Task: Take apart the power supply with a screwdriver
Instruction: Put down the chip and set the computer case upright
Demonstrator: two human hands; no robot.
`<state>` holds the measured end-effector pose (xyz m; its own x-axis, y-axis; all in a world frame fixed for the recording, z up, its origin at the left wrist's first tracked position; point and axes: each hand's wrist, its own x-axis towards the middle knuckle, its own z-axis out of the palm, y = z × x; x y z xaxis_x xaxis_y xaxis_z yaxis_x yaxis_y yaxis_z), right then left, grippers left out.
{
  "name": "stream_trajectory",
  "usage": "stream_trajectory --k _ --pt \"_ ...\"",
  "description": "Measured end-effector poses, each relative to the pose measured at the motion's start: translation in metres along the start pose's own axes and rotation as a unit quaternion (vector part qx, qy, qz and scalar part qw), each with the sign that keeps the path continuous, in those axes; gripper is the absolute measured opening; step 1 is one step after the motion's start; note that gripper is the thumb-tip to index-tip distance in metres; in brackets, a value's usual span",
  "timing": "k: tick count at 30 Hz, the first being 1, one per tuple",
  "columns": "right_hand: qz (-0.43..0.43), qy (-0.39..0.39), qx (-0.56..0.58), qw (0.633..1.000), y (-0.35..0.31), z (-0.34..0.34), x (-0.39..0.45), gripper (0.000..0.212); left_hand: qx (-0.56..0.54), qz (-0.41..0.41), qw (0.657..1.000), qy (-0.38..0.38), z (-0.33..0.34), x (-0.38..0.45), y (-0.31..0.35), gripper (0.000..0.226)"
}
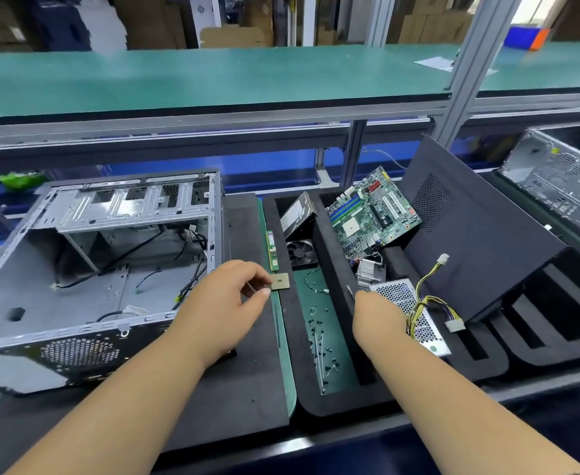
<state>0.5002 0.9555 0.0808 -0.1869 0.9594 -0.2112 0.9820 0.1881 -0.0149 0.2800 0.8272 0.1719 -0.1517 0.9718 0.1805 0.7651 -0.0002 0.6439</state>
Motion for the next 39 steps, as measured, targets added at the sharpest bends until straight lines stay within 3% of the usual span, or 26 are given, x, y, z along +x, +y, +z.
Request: stream_trajectory --k 6,11,17,23,26,31,39 --pt "-0.082 0.066 0.082 0.991 -0.034 -0.023 0.001 0.022 -0.001 -0.036 0.999 0.037 -0.011 -0.014 -0.015 0.015" --pt "-0.219 0.098 0.186 0.953 -0.084 -0.046 -0.011 0.029 0.031 -0.061 0.992 0.111 -0.031 -0.034 -0.042 0.022" --pt "-0.325 0.100 0.192 0.921 -0.140 -0.068 -0.039 0.036 0.102 -0.229 0.938 0.241 -0.085 -0.064 -0.100 0.038" --pt "-0.338 0.096 0.186 0.918 -0.193 -0.074 -0.035 0.046 0.199 -0.386 0.876 0.209 -0.127 -0.085 -0.157 0.063" --pt "-0.327 0.081 0.175 0.925 -0.215 -0.074 -0.020 0.056 0.202 -0.433 0.862 0.167 -0.134 -0.090 -0.177 0.078" --pt "-0.283 -0.002 0.158 0.946 -0.228 -0.069 -0.004 0.070 0.198 -0.405 0.883 0.129 -0.131 -0.090 -0.193 0.087" --pt "-0.245 0.012 0.214 0.946 -0.229 -0.064 -0.019 0.068 0.192 -0.348 0.912 0.101 -0.139 -0.087 -0.206 0.081"
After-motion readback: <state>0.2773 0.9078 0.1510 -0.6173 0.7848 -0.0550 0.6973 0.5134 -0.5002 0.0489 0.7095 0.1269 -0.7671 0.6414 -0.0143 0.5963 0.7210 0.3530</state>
